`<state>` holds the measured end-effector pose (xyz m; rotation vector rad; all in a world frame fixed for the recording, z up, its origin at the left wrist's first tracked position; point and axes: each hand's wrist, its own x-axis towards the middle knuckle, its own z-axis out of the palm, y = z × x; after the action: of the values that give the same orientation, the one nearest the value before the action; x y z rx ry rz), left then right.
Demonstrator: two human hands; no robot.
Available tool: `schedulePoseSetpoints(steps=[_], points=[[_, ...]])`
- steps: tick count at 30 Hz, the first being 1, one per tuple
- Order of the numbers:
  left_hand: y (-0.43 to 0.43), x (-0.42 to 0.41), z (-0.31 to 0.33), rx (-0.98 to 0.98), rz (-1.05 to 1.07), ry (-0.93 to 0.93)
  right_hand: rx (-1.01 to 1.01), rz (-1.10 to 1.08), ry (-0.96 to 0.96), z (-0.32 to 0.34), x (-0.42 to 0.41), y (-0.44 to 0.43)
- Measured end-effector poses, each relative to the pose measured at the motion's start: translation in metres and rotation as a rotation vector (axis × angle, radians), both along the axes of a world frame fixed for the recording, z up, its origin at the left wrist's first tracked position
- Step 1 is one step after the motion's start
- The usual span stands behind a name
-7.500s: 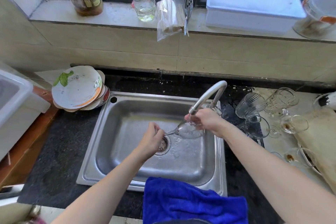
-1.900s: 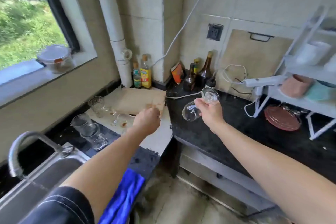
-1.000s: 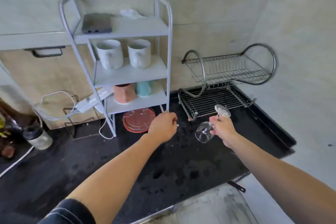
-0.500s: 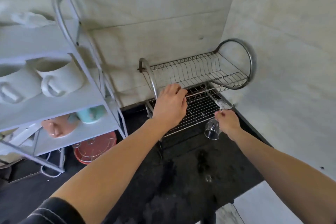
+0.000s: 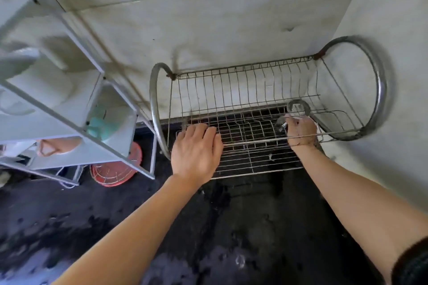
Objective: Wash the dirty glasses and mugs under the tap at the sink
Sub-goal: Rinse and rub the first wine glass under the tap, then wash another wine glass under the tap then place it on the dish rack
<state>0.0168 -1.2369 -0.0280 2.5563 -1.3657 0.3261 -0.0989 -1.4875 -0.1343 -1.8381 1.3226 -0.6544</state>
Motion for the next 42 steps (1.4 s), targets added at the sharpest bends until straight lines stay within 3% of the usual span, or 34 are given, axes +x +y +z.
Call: schedulePoseSetpoints(steps=[5, 7, 12, 21, 25, 28, 31, 37, 42], points=[[-0.001, 0.001, -0.007, -0.098, -0.027, -0.068, 0.219, -0.006, -0.228, -0.015, 0.016, -0.025], [-0.002, 0.002, -0.009, -0.124, -0.03, -0.089, 0.136, 0.027, -0.262, -0.021, 0.021, -0.03], [-0.003, 0.002, -0.012, -0.137, -0.035, -0.113, -0.039, 0.109, -0.11, -0.034, 0.024, -0.033], [0.003, -0.004, 0.006, -0.025, 0.031, 0.042, -0.047, 0.11, 0.171, -0.018, -0.005, -0.001], [0.024, -0.008, 0.022, -0.059, -0.03, 0.124, 0.051, 0.196, 0.25, -0.008, -0.012, 0.049], [0.068, -0.017, 0.031, -0.142, -0.102, 0.067, 0.004, 0.407, 0.375, -0.001, -0.012, 0.102], [0.137, -0.022, 0.029, -0.087, -0.096, 0.072, -0.081, 0.614, 0.445, 0.006, -0.007, 0.169], [0.314, -0.008, 0.017, 0.204, 0.18, 0.11, -0.257, 0.889, 0.446, 0.023, 0.025, 0.318], [0.449, 0.008, 0.028, 0.26, 0.384, 0.082, -0.411, 1.048, 0.406, 0.05, 0.071, 0.438]])
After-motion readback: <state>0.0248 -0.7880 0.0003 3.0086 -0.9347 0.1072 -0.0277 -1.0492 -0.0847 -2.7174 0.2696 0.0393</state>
